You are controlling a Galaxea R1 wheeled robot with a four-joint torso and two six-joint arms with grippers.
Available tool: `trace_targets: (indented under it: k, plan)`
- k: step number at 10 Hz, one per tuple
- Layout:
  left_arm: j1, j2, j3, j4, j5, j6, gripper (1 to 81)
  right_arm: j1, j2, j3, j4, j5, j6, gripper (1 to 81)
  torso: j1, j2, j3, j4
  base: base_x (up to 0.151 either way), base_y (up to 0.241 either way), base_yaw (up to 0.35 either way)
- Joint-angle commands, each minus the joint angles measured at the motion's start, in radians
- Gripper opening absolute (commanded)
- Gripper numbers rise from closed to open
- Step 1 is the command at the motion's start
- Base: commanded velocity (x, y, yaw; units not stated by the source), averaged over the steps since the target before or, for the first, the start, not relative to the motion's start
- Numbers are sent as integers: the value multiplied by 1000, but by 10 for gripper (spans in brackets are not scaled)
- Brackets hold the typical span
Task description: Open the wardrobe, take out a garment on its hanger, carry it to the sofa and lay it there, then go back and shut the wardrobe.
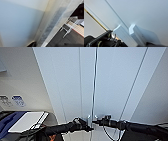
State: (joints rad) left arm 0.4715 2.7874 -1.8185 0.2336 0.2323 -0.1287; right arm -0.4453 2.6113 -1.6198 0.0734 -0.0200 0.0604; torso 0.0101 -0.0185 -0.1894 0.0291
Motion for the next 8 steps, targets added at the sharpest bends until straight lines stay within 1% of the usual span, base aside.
trace_targets:
  k: [1, 8]
  plan:
    - [-144, 35, 192, -20, -62, 12, 811, 105, 36, 139, 2, -57, 10, 811, 0, 0, 0, 0, 0, 0, 0]
    - [-81, -46, 315, -8, -64, 12, 811, 61, -27, 210, 2, -54, -1, 811, 2, 1, 0, 0, 0, 0, 0]
